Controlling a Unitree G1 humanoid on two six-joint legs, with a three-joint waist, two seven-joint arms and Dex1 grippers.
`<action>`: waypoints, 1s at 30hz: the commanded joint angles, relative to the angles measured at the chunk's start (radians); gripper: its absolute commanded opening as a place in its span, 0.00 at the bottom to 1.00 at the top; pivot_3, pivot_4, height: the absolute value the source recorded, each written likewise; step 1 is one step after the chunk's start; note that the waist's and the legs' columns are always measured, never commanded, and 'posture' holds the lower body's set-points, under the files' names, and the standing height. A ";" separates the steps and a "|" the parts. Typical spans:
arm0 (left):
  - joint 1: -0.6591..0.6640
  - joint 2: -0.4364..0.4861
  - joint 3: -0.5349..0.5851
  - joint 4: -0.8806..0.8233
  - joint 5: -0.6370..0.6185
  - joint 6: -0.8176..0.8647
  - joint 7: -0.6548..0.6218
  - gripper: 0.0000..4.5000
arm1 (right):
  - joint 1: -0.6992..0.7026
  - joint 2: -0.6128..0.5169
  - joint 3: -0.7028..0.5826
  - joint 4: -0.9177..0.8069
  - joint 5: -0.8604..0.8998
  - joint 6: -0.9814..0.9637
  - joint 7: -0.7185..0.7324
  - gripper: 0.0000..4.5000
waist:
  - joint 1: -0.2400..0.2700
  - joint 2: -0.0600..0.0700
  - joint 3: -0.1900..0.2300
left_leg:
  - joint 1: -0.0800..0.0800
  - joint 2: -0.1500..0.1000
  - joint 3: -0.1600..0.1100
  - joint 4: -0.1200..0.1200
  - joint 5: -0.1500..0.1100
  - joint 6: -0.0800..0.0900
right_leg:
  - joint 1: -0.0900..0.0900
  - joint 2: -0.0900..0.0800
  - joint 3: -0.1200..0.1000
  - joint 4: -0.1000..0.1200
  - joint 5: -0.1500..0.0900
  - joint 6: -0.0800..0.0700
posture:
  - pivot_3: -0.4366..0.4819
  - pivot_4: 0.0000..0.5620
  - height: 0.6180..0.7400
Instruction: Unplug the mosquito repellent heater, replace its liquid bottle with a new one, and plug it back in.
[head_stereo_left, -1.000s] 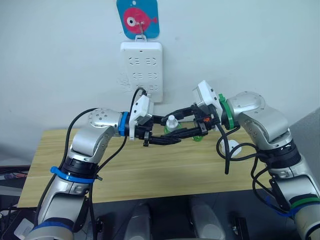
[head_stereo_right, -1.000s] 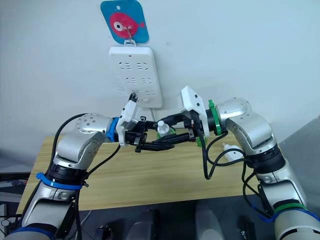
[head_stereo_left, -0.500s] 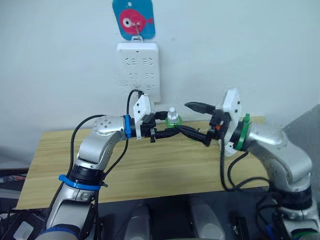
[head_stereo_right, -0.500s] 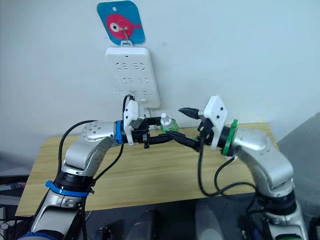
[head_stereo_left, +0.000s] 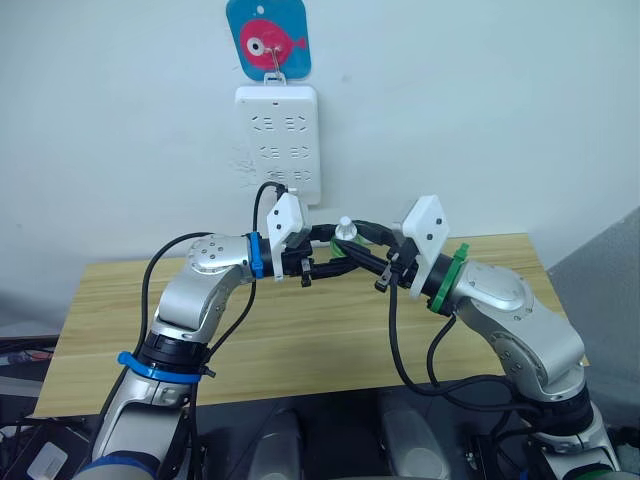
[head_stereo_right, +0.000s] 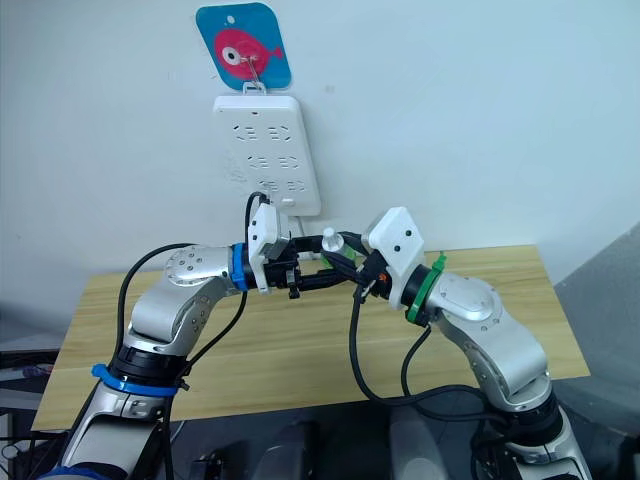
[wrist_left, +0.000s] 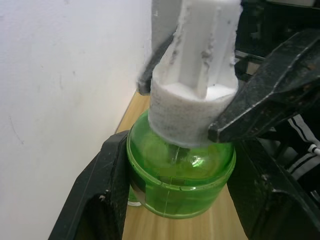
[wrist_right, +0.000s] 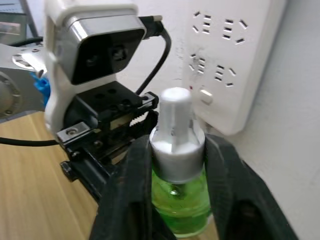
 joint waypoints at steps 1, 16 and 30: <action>0.006 0.014 0.004 -0.051 -0.017 -0.002 -0.020 0.52 | -0.017 -0.004 -0.010 -0.015 0.042 -0.036 0.058 0.24 | 0.000 0.000 0.000 | 0.000 0.000 0.000 0.000 0.000 0.000 | 0.000 0.000 0.000 0.000 0.000 0.000 | 0.33 0.35 0.95; 0.023 0.125 -0.011 -0.105 -0.073 0.029 -0.193 0.52 | -0.420 -0.165 0.104 0.530 0.094 -0.274 0.882 0.24 | -0.002 0.000 0.000 | 0.003 0.000 -0.001 -0.002 0.000 0.000 | 0.003 0.000 -0.001 -0.002 0.000 -0.001 | 0.39 0.35 0.95; 0.039 0.103 0.015 -0.068 -0.065 0.015 -0.135 0.52 | -0.097 -0.239 -0.175 0.140 0.183 -0.047 0.463 0.87 | 0.007 0.000 0.000 | 0.002 0.000 0.000 -0.002 0.000 0.000 | 0.002 0.000 0.000 -0.002 0.000 -0.001 | 0.33 0.35 0.95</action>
